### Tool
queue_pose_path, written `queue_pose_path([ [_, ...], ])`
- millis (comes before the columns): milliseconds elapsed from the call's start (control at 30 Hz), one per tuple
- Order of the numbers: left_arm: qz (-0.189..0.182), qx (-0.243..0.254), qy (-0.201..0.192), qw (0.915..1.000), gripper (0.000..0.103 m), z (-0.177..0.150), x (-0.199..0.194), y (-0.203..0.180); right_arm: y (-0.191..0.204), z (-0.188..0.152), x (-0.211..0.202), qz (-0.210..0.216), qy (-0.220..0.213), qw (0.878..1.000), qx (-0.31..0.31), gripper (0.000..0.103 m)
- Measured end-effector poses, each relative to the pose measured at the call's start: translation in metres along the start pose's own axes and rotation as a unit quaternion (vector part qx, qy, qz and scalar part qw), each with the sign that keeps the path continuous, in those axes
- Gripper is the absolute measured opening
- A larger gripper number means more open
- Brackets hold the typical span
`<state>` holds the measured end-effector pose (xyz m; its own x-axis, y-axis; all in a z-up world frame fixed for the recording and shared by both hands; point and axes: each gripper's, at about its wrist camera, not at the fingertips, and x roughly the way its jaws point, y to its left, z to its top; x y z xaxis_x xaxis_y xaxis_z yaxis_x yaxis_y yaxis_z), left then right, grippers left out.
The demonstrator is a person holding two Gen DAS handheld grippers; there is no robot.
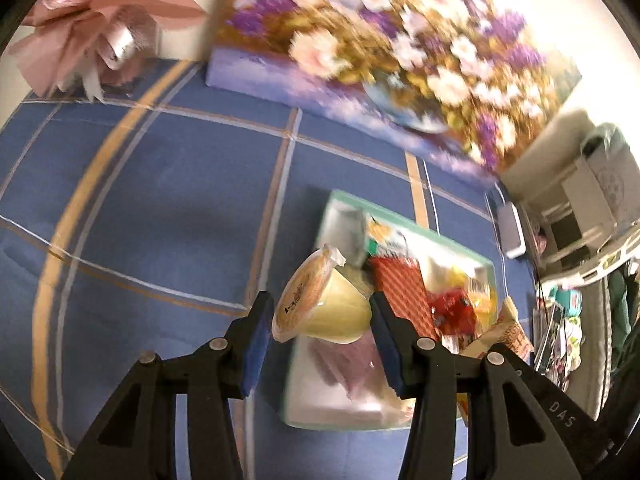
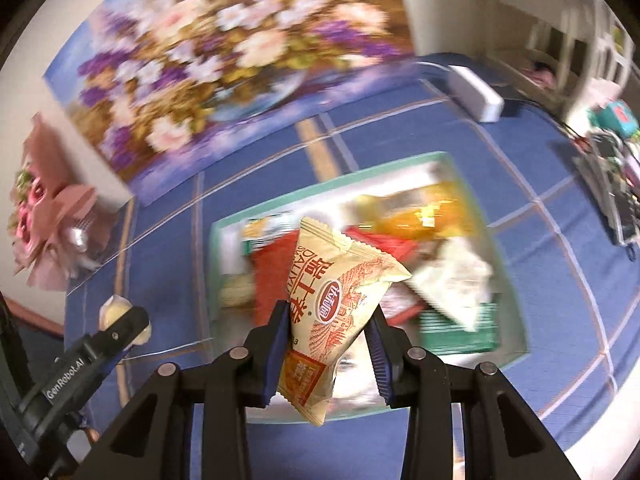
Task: Organize snacks
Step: 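Carry the jelly cup and snack bag over the white tray with both tools, then open both tools to drop the jelly cup and snack bag into the tray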
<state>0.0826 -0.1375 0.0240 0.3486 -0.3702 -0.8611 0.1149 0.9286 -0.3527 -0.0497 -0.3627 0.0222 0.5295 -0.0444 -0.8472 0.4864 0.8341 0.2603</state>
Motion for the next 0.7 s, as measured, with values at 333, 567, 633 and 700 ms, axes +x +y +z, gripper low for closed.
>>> queue_pose_path([
  [333,0.02,0.012,0.05,0.9985,0.051,-0.039,0.036,-0.022,-0.037,-0.011,0.033,-0.011,0.06,0.998,0.024,0.04],
  [567,0.035,0.004,0.086,0.9957,0.051,-0.053,0.054,-0.009,-0.04,-0.018,0.05,-0.028,0.078,0.996,0.016,0.04],
  [633,0.039,0.003,0.093,0.9949,0.051,-0.055,0.057,-0.007,-0.04,-0.018,0.05,-0.03,0.077,0.997,0.012,0.04],
  [700,0.04,0.006,0.092,0.9949,0.051,-0.056,0.056,-0.007,-0.039,-0.019,0.05,-0.032,0.077,0.996,0.009,0.04],
])
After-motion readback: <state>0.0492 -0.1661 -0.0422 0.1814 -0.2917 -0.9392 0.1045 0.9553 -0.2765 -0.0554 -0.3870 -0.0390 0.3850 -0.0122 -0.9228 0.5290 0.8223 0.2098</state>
